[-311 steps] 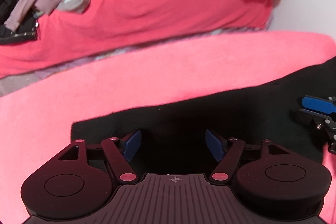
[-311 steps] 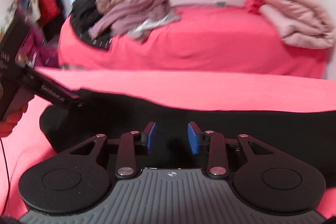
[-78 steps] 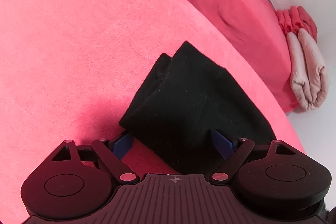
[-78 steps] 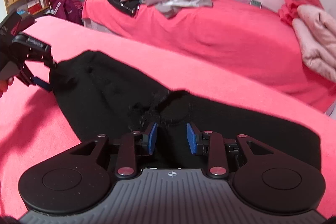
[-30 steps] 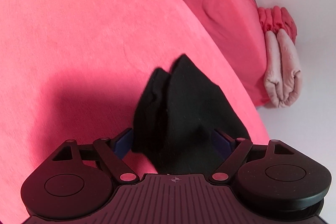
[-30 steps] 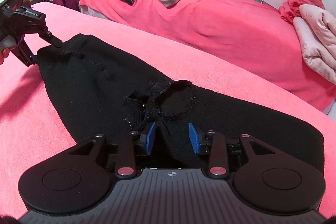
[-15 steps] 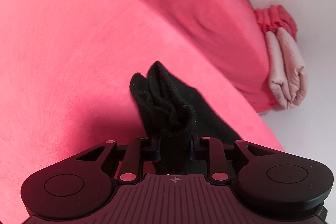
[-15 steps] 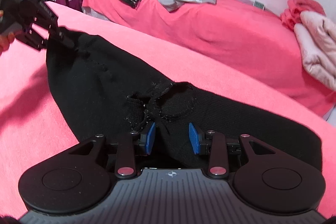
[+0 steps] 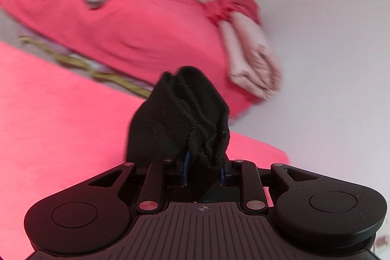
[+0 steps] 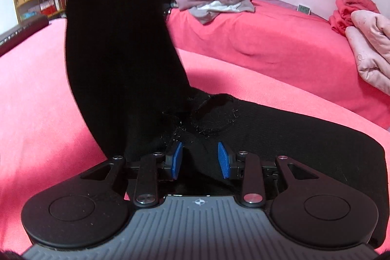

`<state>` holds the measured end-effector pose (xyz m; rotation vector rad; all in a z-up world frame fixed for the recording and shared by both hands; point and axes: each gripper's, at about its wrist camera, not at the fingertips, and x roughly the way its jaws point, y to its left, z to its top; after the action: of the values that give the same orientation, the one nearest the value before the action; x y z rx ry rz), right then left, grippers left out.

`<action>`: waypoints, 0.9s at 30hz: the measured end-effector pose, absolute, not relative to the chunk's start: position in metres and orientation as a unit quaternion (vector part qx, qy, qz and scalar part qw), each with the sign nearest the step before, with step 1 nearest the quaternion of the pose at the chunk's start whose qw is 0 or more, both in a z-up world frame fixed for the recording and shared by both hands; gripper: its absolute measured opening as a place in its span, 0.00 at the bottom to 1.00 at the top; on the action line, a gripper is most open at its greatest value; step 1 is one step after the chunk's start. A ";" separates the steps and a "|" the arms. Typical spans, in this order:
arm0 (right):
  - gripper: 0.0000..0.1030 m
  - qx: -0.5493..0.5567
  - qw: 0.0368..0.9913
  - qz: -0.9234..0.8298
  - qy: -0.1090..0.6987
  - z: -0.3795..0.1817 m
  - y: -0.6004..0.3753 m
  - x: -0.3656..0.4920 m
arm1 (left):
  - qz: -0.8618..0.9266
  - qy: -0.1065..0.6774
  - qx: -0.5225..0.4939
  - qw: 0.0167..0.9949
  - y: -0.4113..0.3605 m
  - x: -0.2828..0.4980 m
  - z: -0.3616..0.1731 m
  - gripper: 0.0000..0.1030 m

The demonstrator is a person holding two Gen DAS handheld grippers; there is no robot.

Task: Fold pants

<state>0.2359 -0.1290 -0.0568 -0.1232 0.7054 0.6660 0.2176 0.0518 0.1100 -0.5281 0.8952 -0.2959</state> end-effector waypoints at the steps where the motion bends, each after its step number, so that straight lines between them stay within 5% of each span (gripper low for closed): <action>1: 0.37 -0.047 0.887 0.318 0.333 -0.055 -0.135 0.233 | -0.153 0.428 -0.244 0.856 0.035 0.221 0.112 0.88; 8: 0.37 0.031 0.919 0.254 0.301 -0.048 -0.204 0.211 | -0.231 0.462 -0.195 0.834 -0.088 0.247 0.099 0.82; 9: 0.37 0.045 0.922 0.241 0.301 -0.049 -0.217 0.208 | -0.239 0.471 -0.195 0.826 -0.103 0.250 0.092 0.78; 10: 0.37 0.055 0.924 0.228 0.301 -0.050 -0.230 0.204 | -0.250 0.480 -0.198 0.817 -0.117 0.252 0.084 0.54; 14: 0.38 0.125 0.921 0.192 0.315 -0.058 -0.281 0.194 | -0.286 0.508 -0.166 0.795 -0.173 0.248 0.054 0.47; 15: 0.39 0.160 0.915 0.192 0.316 -0.060 -0.295 0.192 | -0.287 0.510 -0.146 0.798 -0.183 0.245 0.051 0.70; 16: 0.42 0.187 0.910 0.193 0.316 -0.060 -0.306 0.192 | -0.285 0.511 -0.136 0.800 -0.187 0.241 0.050 0.80; 17: 0.52 0.210 0.905 0.194 0.314 -0.061 -0.316 0.192 | -0.284 0.509 -0.137 0.801 -0.186 0.239 0.049 0.83; 19: 0.56 0.244 0.898 0.196 0.310 -0.059 -0.332 0.194 | -0.273 0.506 -0.146 0.805 -0.172 0.240 0.053 0.96; 27: 0.74 0.334 0.841 0.275 0.326 -0.051 -0.326 0.228 | -0.133 0.482 -0.125 0.857 -0.070 0.239 0.073 1.00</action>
<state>0.2276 -0.3260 -0.0511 0.7054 0.6880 0.5818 0.2389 -0.0695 0.0734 -0.2618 1.0135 -0.2785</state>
